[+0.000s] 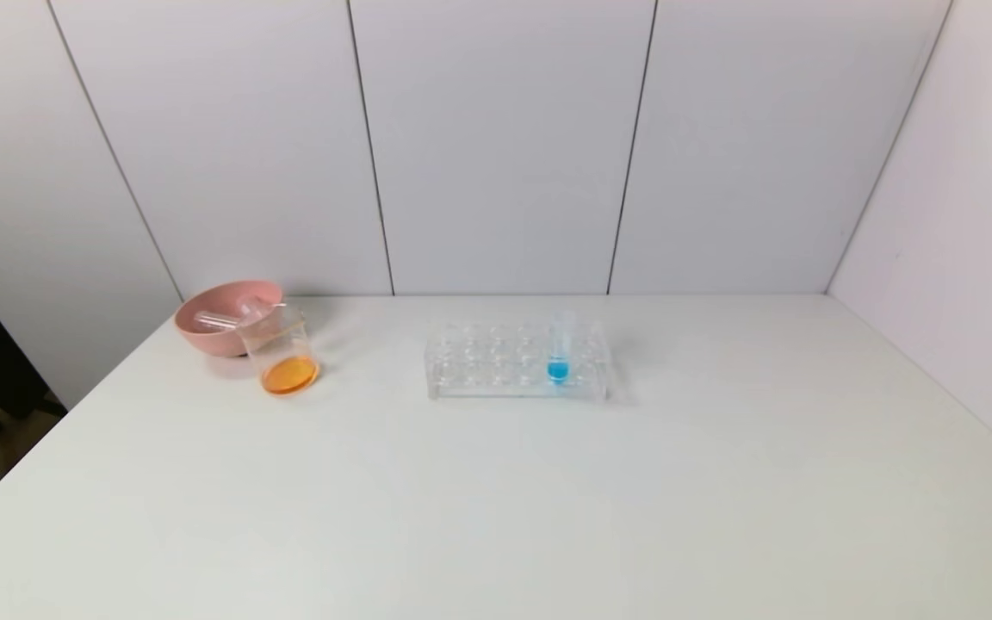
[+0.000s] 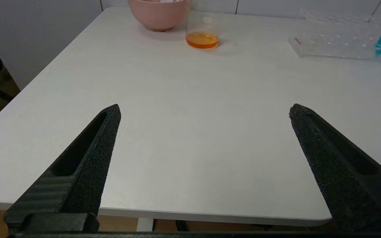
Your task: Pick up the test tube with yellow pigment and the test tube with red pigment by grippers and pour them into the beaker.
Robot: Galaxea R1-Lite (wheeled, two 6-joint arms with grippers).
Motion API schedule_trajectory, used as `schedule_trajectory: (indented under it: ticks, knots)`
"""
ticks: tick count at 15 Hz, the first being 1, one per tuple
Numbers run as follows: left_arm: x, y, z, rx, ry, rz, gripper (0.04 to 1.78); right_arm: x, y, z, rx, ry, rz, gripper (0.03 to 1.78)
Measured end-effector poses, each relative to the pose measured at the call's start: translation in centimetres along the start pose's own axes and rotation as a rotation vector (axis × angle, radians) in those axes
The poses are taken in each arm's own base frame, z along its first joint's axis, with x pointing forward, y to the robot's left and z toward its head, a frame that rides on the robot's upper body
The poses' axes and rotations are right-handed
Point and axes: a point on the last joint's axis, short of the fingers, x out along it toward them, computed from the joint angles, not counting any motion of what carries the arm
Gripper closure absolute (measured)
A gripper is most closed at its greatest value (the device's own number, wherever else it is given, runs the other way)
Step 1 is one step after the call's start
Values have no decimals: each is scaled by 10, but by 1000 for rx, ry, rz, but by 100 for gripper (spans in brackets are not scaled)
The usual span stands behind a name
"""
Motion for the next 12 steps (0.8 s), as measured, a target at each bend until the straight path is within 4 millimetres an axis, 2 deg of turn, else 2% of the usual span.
schedule_trajectory:
  ticks: [12]
  knots:
    - [0,0,0,0,0,0,4,0,0,0,1,0,0,10]
